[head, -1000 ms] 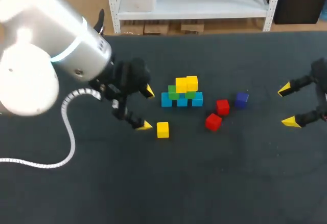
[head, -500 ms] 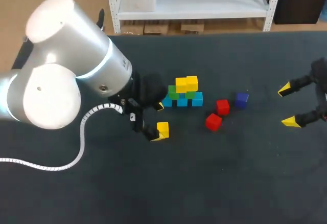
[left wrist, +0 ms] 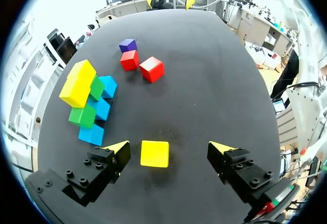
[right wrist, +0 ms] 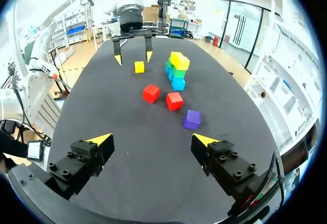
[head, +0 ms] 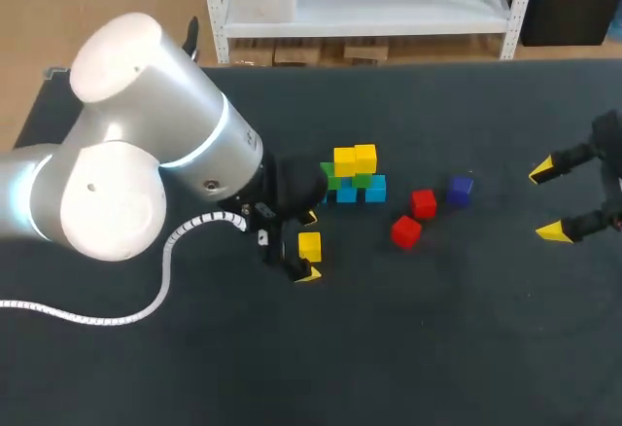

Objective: Place the blue cubes, place green cubes on the blue cubes, place the yellow cubes on the green cubes, then place the red cubes on the yellow cubes, and place purple cube on the red cubes.

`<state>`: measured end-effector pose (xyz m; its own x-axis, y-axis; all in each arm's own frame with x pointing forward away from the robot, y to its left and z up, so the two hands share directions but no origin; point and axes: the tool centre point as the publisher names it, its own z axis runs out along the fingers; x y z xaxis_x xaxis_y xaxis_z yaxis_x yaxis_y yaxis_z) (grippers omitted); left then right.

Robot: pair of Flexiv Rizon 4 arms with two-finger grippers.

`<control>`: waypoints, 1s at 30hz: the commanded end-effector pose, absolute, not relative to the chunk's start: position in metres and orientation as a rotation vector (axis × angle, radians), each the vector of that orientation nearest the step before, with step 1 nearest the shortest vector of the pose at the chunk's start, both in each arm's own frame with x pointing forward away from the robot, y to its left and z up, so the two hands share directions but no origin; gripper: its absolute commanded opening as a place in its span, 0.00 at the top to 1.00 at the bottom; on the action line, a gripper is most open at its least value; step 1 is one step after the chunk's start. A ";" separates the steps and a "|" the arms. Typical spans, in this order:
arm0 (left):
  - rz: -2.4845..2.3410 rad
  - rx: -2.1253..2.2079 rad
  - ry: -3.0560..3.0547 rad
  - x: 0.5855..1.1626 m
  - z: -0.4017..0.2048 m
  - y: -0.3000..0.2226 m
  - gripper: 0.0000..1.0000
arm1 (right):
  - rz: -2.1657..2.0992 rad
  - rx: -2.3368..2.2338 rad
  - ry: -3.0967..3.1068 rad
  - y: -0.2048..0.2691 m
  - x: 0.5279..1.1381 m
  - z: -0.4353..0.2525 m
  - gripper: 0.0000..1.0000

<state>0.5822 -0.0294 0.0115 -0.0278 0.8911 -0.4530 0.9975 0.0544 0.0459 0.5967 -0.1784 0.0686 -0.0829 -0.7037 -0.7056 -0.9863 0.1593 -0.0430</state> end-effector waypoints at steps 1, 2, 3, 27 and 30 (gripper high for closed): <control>-0.404 1.893 1.982 0.583 0.007 -0.030 0.00 | 0.619 -1.603 1.847 -0.178 0.598 0.068 0.00; -0.404 1.895 1.982 0.583 0.006 -0.030 0.00 | 0.619 -1.603 1.847 -0.178 0.598 0.068 0.00; -0.405 1.896 1.983 0.583 0.005 -0.030 0.00 | 0.619 -1.603 1.847 -0.178 0.598 0.068 0.00; -0.403 1.903 1.994 0.589 0.006 -0.025 1.00 | 0.619 -1.603 1.847 -0.178 0.598 0.068 0.00; -0.402 1.889 1.985 0.588 0.014 -0.025 1.00 | 0.619 -1.603 1.847 -0.178 0.598 0.068 0.00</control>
<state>0.5910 -0.0267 0.0083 -0.0325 0.8934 -0.4480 0.9975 0.0570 0.0413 0.5967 -0.1784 0.0686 -0.0828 -0.7039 -0.7055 -0.9863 0.1592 -0.0430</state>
